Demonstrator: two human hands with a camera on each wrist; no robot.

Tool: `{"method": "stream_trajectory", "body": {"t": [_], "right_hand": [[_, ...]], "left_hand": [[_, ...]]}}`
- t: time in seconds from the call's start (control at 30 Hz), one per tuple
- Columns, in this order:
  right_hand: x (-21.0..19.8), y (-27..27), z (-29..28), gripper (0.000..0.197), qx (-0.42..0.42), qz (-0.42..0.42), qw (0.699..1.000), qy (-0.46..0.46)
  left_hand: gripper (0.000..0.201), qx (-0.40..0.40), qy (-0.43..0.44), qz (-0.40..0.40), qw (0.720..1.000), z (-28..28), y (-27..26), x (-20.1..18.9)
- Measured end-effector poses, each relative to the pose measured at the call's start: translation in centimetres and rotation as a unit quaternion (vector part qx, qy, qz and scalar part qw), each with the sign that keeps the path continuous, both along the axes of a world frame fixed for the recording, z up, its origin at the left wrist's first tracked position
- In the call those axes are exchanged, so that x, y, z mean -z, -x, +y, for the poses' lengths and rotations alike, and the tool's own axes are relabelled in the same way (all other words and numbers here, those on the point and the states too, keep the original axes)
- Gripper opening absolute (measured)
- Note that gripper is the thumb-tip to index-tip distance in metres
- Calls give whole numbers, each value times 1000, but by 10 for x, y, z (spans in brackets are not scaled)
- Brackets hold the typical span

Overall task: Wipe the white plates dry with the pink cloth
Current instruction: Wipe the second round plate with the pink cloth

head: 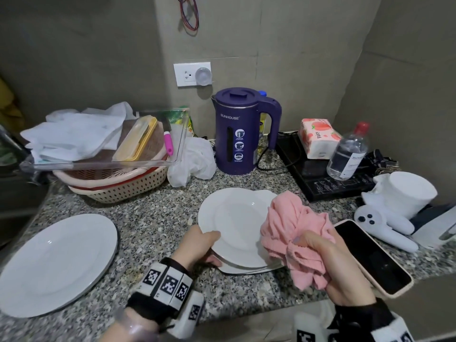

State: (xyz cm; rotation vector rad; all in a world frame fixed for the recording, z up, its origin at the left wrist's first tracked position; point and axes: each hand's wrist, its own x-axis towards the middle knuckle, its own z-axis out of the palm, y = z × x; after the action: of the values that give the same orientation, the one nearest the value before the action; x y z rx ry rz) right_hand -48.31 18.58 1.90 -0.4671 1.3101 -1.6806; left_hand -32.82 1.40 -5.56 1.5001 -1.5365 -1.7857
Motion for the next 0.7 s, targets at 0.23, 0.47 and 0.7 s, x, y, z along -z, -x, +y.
{"method": "stream_trajectory", "body": {"t": [0.23,0.47,0.7], "right_hand": [[-5,-11,-1,29,-32,-7,999,21],[15,-10,2,25,0,-9,1000,-10],[19,-13,6,17,21,-8,999,-30]], "left_hand": [[25,106,29,-122,986,-12,-5,6],[43,198,45,-218,954,-8,-3,12],[61,216,151,-289,920,-9,-36,-4]]}}
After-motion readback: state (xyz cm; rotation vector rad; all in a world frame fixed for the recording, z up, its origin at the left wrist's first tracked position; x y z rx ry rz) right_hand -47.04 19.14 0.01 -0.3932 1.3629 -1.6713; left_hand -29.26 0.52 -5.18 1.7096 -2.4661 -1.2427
